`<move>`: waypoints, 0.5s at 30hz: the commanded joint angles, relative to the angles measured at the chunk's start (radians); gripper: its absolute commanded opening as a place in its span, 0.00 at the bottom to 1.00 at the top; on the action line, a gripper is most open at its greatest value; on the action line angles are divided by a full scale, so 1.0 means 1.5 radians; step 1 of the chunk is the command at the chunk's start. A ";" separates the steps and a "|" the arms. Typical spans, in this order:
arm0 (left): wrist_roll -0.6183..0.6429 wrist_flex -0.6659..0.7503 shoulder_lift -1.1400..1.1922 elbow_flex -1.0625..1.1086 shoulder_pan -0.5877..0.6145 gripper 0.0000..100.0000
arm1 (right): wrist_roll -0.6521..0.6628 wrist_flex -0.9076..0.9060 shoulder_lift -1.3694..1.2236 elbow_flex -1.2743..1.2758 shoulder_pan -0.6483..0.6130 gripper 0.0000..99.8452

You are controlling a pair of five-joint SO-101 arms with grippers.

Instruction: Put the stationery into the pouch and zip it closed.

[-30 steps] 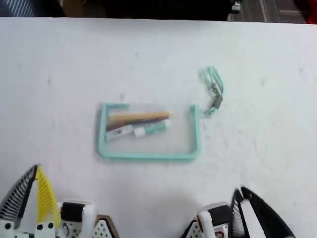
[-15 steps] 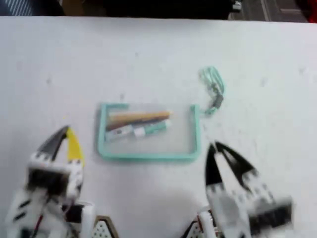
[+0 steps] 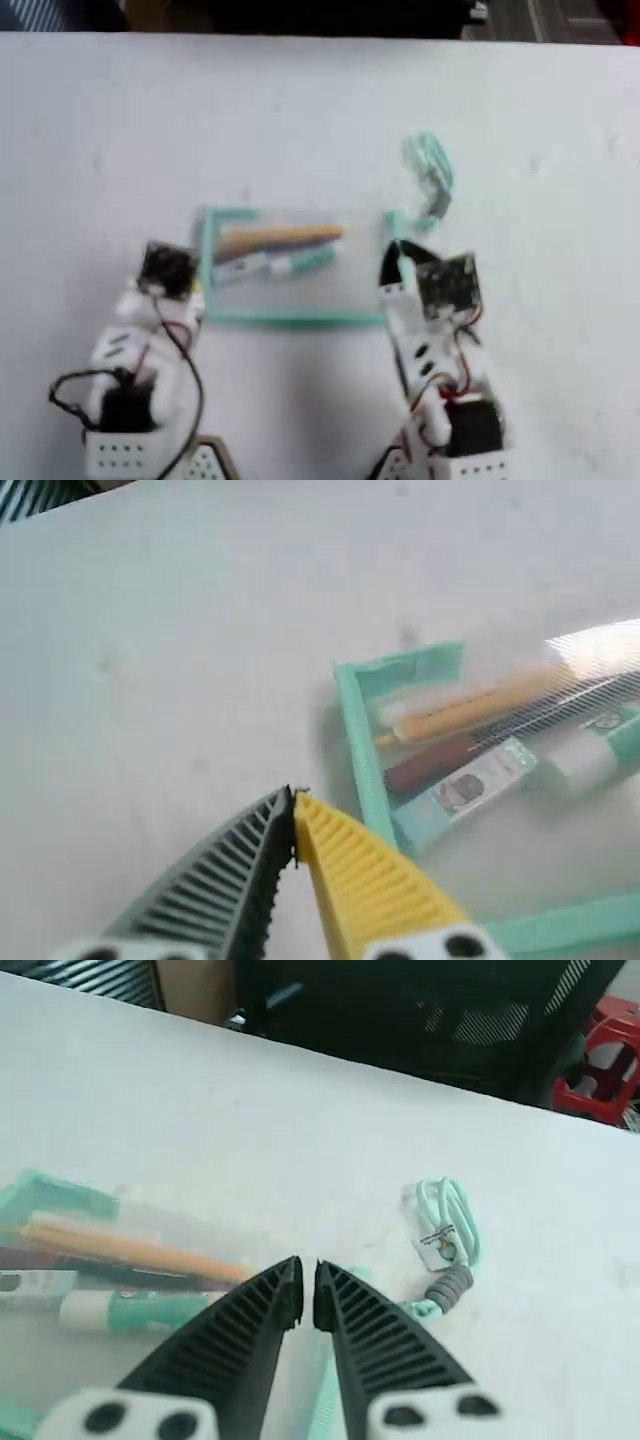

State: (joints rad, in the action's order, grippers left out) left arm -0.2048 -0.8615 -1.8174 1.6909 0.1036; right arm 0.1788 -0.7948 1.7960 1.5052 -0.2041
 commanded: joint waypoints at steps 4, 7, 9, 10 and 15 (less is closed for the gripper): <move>0.007 -0.030 -0.006 0.001 0.015 0.02 | -0.011 0.131 0.003 0.123 0.088 0.02; 0.007 -0.051 -0.006 0.001 0.002 0.02 | -0.011 0.075 -0.001 0.124 0.076 0.02; 0.007 -0.066 -0.006 0.001 -0.002 0.02 | -0.011 0.014 0.001 0.124 0.064 0.02; 0.007 -0.074 -0.006 0.001 -0.002 0.02 | -0.011 -0.016 0.001 0.124 0.058 0.02; 0.007 -0.153 -0.006 0.001 0.002 0.02 | -0.011 -0.137 0.001 0.124 0.058 0.02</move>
State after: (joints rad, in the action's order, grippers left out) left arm -0.2048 -1.0273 -1.8159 1.6939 0.1112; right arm 0.1695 -0.9191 1.7914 1.6817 -0.1212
